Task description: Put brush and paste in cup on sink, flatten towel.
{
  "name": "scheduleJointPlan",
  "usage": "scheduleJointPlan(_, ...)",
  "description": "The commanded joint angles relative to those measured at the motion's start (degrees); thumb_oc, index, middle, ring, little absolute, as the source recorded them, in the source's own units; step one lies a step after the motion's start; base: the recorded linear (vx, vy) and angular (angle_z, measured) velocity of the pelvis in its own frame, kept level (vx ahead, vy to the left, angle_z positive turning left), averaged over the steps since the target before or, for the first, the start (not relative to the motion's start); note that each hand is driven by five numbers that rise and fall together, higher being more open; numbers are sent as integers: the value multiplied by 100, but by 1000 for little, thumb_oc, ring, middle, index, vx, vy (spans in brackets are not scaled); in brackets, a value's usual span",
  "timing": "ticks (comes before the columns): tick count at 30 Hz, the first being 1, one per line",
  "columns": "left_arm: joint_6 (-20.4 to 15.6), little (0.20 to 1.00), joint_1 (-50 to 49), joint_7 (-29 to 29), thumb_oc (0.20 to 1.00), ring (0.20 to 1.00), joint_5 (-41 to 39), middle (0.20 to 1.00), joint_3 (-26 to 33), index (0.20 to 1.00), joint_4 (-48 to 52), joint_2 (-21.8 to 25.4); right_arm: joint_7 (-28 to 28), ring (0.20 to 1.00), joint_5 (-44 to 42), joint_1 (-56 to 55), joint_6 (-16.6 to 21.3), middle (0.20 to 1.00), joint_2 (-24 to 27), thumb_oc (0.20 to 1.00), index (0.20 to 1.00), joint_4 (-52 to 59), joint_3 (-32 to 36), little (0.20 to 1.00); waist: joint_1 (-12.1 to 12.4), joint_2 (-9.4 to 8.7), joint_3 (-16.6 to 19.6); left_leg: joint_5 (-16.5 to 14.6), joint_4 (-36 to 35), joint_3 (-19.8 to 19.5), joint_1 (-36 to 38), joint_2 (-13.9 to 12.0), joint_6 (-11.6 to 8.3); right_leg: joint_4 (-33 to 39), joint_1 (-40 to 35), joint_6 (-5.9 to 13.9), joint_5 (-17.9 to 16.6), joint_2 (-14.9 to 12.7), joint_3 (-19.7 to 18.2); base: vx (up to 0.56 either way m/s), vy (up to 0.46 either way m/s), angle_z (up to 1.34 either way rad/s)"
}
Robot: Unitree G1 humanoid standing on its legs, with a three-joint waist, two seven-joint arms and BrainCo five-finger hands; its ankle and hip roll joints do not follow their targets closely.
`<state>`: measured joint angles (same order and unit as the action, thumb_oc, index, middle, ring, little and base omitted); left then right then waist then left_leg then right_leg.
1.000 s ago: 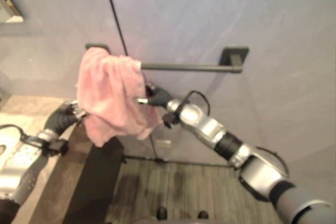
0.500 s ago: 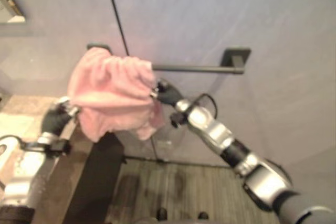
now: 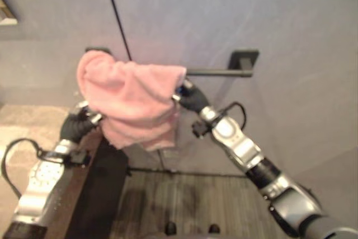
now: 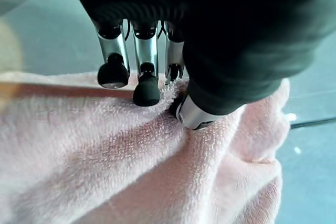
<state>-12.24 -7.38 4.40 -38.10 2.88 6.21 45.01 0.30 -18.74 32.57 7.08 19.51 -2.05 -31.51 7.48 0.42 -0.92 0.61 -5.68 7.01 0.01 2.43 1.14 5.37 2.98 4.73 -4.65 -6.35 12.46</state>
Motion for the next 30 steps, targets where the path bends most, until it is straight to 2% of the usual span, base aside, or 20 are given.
scheduleJointPlan(1, -382, 200, 474, 242, 200, 200, -766, 200, 236, 200, 71, 258, 83, 200, -378, 353, 543, 200, -281, 200, 200, 488, 338, 200, -20, -225, 31, -518, 68, -292, 119, 102, 298, -37, -603, 442, 225, -571, 374, 6, -27, -9)
scheduleJointPlan(2, -382, 200, 472, 245, 200, 200, -769, 200, 240, 200, 71, 258, 84, 200, -378, 355, 544, 200, -281, 200, 200, 487, 336, 200, -22, -225, 36, -514, 68, -291, 110, 101, 298, -37, -593, 441, 221, -571, 373, -5, -42, -8)
scheduleJointPlan(3, -216, 200, 563, 145, 200, 200, -88, 200, -162, 200, -437, 187, -170, 200, -68, 203, 376, 200, -277, 200, 200, 13, 286, 200, -56, -200, 38, -512, 68, -257, 149, 73, 279, -38, -620, 425, 231, -542, 339, -9, -44, -7)
scheduleJointPlan(4, -295, 200, 612, -64, 200, 200, 91, 200, -137, 200, -198, 392, -84, 200, -187, 156, 414, 200, -209, 200, 200, 370, 274, 200, -59, -185, 53, -497, 68, -258, 131, 60, 265, -37, -613, 413, 240, -529, 348, -7, -44, -2)
scheduleJointPlan(6, -306, 200, 652, 10, 200, 200, -169, 200, -162, 200, -172, 360, -91, 200, -273, 182, 487, 200, -161, 200, 200, 615, 371, 200, -78, -185, 51, -493, 68, -284, 120, 55, 262, -37, -610, 416, 261, -522, 357, 0, 0, 0)
scheduleJointPlan(7, -398, 200, 640, 70, 200, 200, -367, 200, -58, 200, 18, 228, -257, 200, -212, 233, 635, 200, -199, 200, 200, 721, 660, 200, -89, -201, 67, -512, 68, -308, 141, 56, 270, -37, -632, 406, 299, -520, 367, 26, -27, -5)
scheduleJointPlan(12, -482, 200, 730, -139, 200, 200, -152, 200, 56, 200, 337, -7, -455, 200, -94, 251, 740, 200, -269, 200, 200, 820, 854, 200, -133, -212, 69, -536, 68, -325, 186, 49, 269, -38, -686, 375, 346, -502, 372, 13, -22, 1)
scheduleJointPlan(13, -369, 200, 673, -219, 200, 200, 69, 200, -147, 200, 221, -194, -495, 200, 63, 107, 644, 200, -274, 200, 200, 618, 811, 200, -168, -190, 63, -543, 68, -316, 210, 41, 262, -80, -696, 366, 387, -500, 366, 0, 0, 0)
scheduleJointPlan(17, -241, 200, 608, -294, 200, 200, 480, 200, -309, 200, 147, -29, -314, 200, -223, -153, 440, 200, -235, 200, 200, 432, 578, 200, -193, -135, 64, -532, 68, -313, 235, 22, 252, -147, -718, 338, 431, -482, 356, 5, -34, -2)
scheduleJointPlan(20, -409, 200, 670, -354, 200, 200, 49, 200, -10, 200, 524, 0, -393, 200, -395, 176, 590, 200, -254, 200, 200, 701, 811, 200, -183, -130, 70, -537, 68, -340, 265, 16, 250, -214, -730, 326, 483, -478, 381, 7, -23, -1)
scheduleJointPlan(24, -363, 200, 506, -410, 200, 200, -113, 200, 279, 200, 747, 95, -378, 200, -493, 261, 605, 200, -277, 200, 200, 907, 786, 200, -162, -106, 72, -534, 68, -357, 276, 3, 256, -276, -725, 308, 512, -469, 378, -1, -18, 0)
scheduleJointPlan(26, -295, 200, 122, -250, 200, 200, -108, 200, 488, 200, 863, 242, -230, 200, -527, 163, 577, 200, -259, 200, 200, 938, 741, 200, -157, -90, 75, -540, 68, -361, 294, -4, 251, -317, -736, 306, 542, -452, 371, -7, -43, 0)
scheduleJointPlan(29, -121, 200, -170, -88, 200, 200, 30, 200, 247, 200, 620, 212, -115, 200, -572, -146, 464, 200, -282, 200, 200, 605, 601, 200, -165, -66, 61, -550, 88, -367, 322, -21, 255, -422, -728, 287, 611, -440, 353, -21, -48, 0)
scheduleJointPlan(30, -13, 200, -173, -82, 200, 200, 228, 200, -14, 200, 374, 179, -86, 200, -672, -311, 352, 200, -375, 200, 200, 247, 475, 200, -166, -69, 10, -635, 292, -377, 288, -39, 251, -593, -716, 252, 750, -444, 338, -48, -60, 2)
